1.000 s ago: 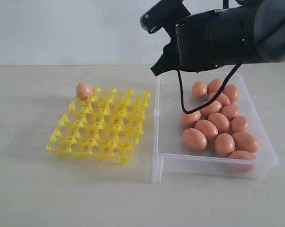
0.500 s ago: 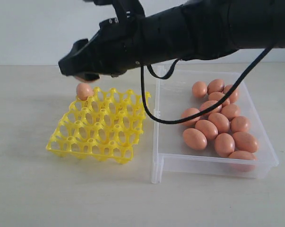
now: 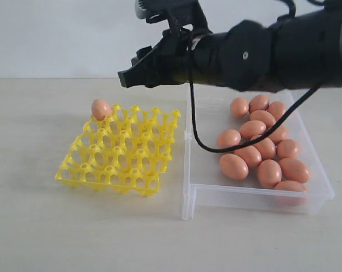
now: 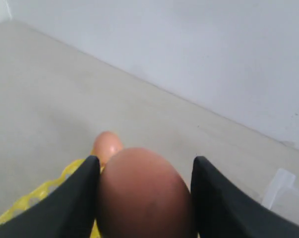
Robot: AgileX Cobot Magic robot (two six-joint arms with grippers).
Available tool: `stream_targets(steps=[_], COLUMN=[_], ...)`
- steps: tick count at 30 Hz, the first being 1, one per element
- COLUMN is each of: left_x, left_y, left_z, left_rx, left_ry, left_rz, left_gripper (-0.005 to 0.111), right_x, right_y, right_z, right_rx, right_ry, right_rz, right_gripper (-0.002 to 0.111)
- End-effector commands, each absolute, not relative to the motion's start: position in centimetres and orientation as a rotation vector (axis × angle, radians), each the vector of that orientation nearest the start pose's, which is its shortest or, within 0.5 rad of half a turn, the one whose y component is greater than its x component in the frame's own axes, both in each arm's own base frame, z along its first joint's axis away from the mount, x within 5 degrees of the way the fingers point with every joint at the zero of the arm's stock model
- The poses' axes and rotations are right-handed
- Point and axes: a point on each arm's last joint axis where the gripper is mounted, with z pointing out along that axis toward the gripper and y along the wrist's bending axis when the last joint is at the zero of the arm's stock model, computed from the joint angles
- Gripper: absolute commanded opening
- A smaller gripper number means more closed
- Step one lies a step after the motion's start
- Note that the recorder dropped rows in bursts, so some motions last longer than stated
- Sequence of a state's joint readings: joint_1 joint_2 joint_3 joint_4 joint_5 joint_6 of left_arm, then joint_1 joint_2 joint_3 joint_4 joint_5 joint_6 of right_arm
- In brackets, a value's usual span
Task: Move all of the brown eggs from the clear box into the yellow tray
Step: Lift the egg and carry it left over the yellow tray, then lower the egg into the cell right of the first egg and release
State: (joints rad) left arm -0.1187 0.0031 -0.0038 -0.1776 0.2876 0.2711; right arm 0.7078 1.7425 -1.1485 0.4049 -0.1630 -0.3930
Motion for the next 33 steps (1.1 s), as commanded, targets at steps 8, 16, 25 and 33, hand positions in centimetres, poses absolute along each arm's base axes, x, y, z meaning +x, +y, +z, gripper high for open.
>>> stream_targets(steps=[8,16,25,33], left_x=[5.4,5.4,5.4,5.4], left_y=[-1.1,-1.1,-1.1,-1.1], left_z=[18.8,18.8,18.8,18.8], left_rx=[0.235,0.235,0.235,0.235], left_ry=[1.747,1.747,1.747,1.747], left_rz=[-0.06,-0.06,-0.06,-0.06], left_gripper=[0.004,0.004,0.004,0.004], right_x=[31.2,34.6,38.0,39.4], right_y=[28.7,32.1,35.1,34.1], right_z=[20.2,16.7,15.2,11.7], right_rx=[-0.427,-0.447,-0.402,-0.152], right_ry=[1.455,1.431,1.48,1.556], right_rz=[0.671,0.705,0.749,0.719], right_gripper=[0.0,0.0,0.0,0.0])
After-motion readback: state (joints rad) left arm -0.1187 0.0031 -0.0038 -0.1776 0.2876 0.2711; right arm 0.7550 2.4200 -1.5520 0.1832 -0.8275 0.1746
